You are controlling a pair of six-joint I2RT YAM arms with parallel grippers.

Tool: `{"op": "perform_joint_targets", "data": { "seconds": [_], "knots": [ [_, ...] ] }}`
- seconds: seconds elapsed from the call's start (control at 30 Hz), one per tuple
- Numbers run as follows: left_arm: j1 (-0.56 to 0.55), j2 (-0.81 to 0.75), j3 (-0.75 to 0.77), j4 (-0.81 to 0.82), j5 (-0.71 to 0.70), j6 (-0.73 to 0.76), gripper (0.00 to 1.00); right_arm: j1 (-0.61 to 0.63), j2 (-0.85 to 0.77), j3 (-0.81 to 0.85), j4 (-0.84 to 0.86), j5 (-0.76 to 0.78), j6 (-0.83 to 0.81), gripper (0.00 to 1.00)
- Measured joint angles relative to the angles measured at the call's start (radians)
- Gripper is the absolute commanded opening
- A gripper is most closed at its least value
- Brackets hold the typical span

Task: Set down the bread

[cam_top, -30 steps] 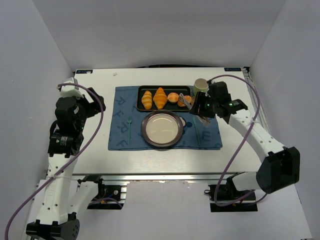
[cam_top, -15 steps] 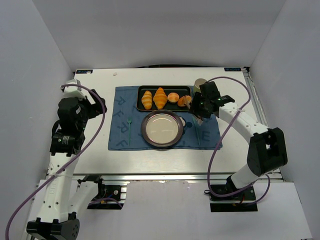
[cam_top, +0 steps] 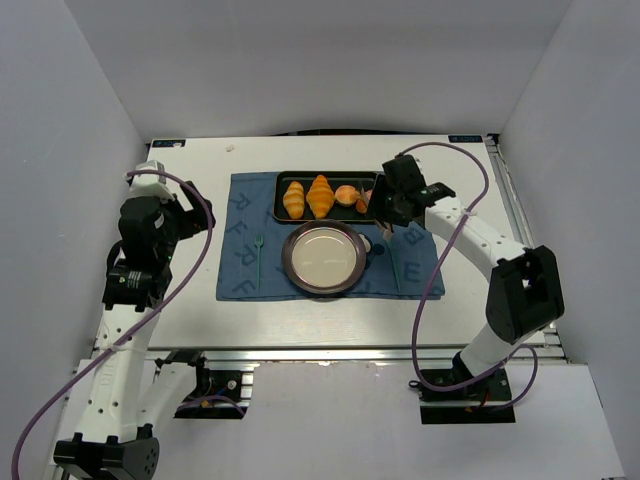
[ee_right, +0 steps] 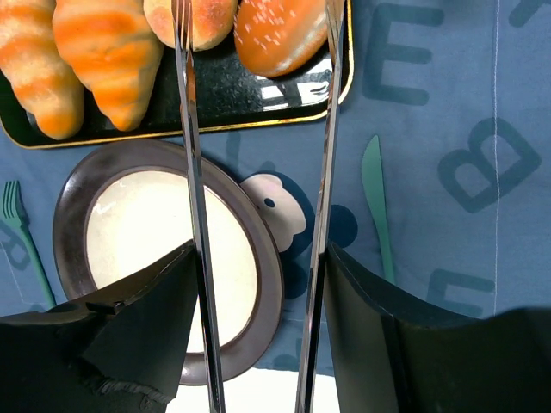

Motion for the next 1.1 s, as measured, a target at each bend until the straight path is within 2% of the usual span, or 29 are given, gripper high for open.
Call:
{"op": "perform_joint_targets", "data": {
  "seconds": [0.87, 1.1],
  "knots": [
    [0.000, -0.004, -0.003, 0.000, -0.001, 0.016, 0.98, 0.022, 0.090, 0.064, -0.047, 0.054, 0.015, 0.62],
    [0.000, -0.004, -0.006, 0.000, -0.001, 0.023, 0.98, 0.030, 0.114, 0.084, -0.055, 0.065, 0.015, 0.57]
  ]
}}
